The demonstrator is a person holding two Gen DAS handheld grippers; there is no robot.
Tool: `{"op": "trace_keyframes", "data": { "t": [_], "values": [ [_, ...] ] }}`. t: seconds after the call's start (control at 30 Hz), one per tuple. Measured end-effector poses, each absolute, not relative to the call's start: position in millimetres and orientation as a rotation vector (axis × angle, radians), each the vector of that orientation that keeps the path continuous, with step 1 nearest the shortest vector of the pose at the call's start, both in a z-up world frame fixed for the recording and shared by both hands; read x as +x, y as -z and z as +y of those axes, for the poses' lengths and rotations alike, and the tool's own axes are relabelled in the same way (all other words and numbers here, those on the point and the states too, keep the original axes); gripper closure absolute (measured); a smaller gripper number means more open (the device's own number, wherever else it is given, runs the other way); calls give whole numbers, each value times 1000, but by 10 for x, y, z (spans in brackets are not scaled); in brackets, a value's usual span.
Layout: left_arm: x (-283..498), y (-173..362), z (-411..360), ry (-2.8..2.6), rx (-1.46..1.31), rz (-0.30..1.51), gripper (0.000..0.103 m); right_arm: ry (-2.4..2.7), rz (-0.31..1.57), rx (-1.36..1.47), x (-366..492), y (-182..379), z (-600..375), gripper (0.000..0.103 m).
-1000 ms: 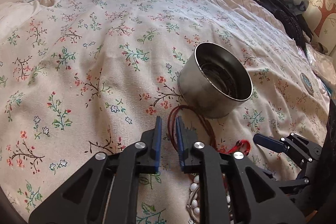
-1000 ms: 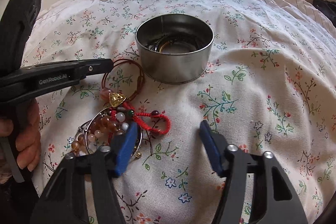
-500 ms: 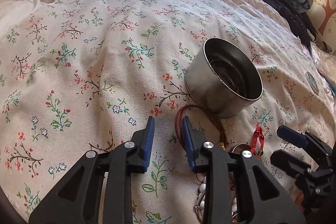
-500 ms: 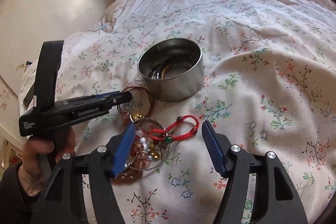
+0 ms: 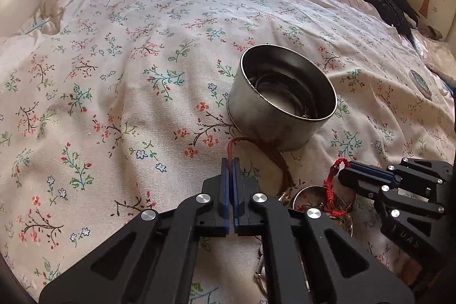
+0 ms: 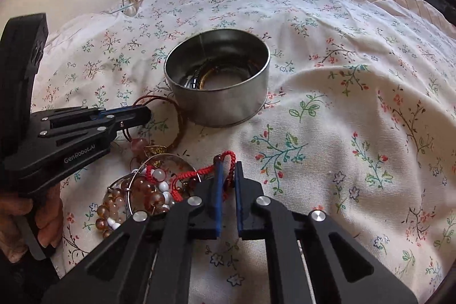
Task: Organize jewelry
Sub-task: 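Grasp the red string bracelet with the right tool while the left tool holds the brown cord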
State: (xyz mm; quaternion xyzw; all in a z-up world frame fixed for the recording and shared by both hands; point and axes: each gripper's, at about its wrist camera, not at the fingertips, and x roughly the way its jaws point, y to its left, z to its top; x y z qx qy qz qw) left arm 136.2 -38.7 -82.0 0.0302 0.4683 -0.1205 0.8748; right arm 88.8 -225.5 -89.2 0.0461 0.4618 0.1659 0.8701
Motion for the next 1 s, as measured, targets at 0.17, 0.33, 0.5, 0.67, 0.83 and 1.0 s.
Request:
{"op": "trace_keyframes", "data": {
  "t": [0.17, 0.33, 0.5, 0.67, 0.83, 1.0],
  "values": [
    [1325, 708, -253, 267, -11, 945, 101, -314, 954, 156, 852, 859, -2421, 95],
    [1404, 807, -237, 252, -24, 980, 101, -284, 992, 163, 946, 973, -2432, 46],
    [1518, 967, -241, 185, 6, 1032, 82, -280, 1016, 110, 993, 1029, -2345, 50],
    [1489, 978, -298, 198, 59, 1032, 91, -315, 1028, 151, 965, 1032, -2389, 96],
    [1317, 805, -263, 246, 18, 985, 101, -342, 958, 293, 833, 858, -2544, 97],
    [1071, 504, -220, 302, -61, 866, 101, -366, 850, 389, 607, 651, -2661, 97]
  ]
}}
